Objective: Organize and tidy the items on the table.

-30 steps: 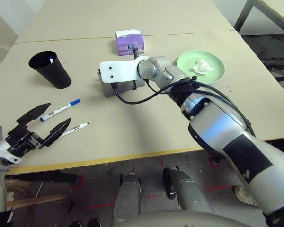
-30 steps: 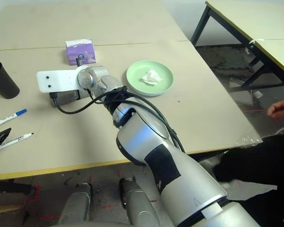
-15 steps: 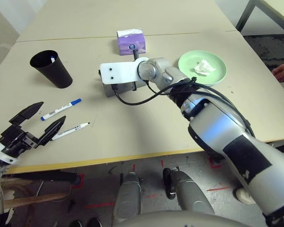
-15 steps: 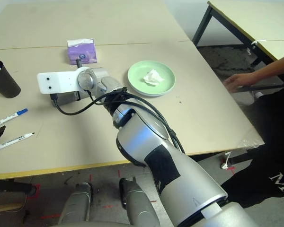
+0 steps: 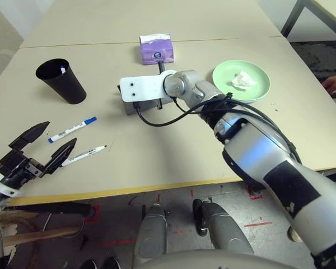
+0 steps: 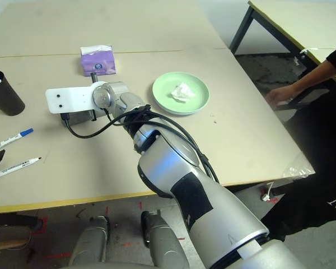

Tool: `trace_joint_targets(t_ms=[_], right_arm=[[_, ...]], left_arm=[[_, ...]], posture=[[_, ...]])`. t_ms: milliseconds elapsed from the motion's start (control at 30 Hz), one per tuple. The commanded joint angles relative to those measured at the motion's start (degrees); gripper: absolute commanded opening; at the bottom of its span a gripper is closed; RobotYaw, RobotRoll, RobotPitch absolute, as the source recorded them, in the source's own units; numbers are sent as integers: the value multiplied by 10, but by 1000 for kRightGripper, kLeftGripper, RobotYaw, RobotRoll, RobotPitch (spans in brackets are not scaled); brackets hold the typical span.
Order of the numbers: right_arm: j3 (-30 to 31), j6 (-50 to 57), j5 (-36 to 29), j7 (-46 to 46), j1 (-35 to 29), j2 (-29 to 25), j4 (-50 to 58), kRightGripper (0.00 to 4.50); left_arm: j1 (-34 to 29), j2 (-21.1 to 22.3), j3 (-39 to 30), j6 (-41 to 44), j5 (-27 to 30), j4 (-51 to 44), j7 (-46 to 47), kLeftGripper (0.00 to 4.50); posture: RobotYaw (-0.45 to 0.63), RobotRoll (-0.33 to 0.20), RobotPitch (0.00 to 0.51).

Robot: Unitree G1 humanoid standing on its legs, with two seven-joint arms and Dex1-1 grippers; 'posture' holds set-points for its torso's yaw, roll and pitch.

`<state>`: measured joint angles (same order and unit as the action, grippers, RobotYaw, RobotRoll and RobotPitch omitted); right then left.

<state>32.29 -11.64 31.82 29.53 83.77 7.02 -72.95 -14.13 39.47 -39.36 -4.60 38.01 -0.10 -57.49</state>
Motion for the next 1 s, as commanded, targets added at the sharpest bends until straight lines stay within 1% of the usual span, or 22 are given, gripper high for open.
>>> trace_joint_targets(t_ms=[33,67,133,200,367,400,433,467,500,833,967,1000], right_arm=[[6,-3,5,5,-16,40,-5,148],[6,-3,5,5,-16,40,-5,148],[6,-3,6,4,-16,39,-5,865],[6,-3,7,3,-17,39,-5,1421],[4,-4,6,4,-17,38,-4,3236],[4,-4,6,4,-17,38,-4,3510],[4,-4,6,4,-17,38,-4,3928],[4,-4,5,4,-17,38,-4,4261],[4,-4,5,5,-17,38,-4,4478],[-10,-4,-11,33,-2,24,8,4478],[-26,-1,-31,65,-2,12,22,4478],[-35,1,-44,88,-6,5,32,4478]], left_arm=[[-9,-6,-8,2,2,-6,0,4500],[-9,-6,-8,2,2,-6,0,4500],[-8,-7,-6,1,2,-5,0,4500],[-6,-7,-5,1,2,-4,0,4500],[-1,-8,-1,1,0,-3,1,4500],[1,-8,0,1,0,-2,1,4500],[2,-8,0,1,-1,-2,1,4500],[2,-9,0,0,-1,-1,1,4500],[2,-9,0,0,-1,0,1,4500],[31,-10,9,1,-6,16,6,4500],[49,-10,16,0,-13,26,13,4500],[57,-9,19,1,-15,31,16,4500]], posture=[[148,0,221],[147,0,220],[145,0,218],[144,0,217],[143,0,214],[142,0,212],[142,0,212],[141,0,212],[141,0,212],[107,0,204],[93,0,202],[81,0,200]])
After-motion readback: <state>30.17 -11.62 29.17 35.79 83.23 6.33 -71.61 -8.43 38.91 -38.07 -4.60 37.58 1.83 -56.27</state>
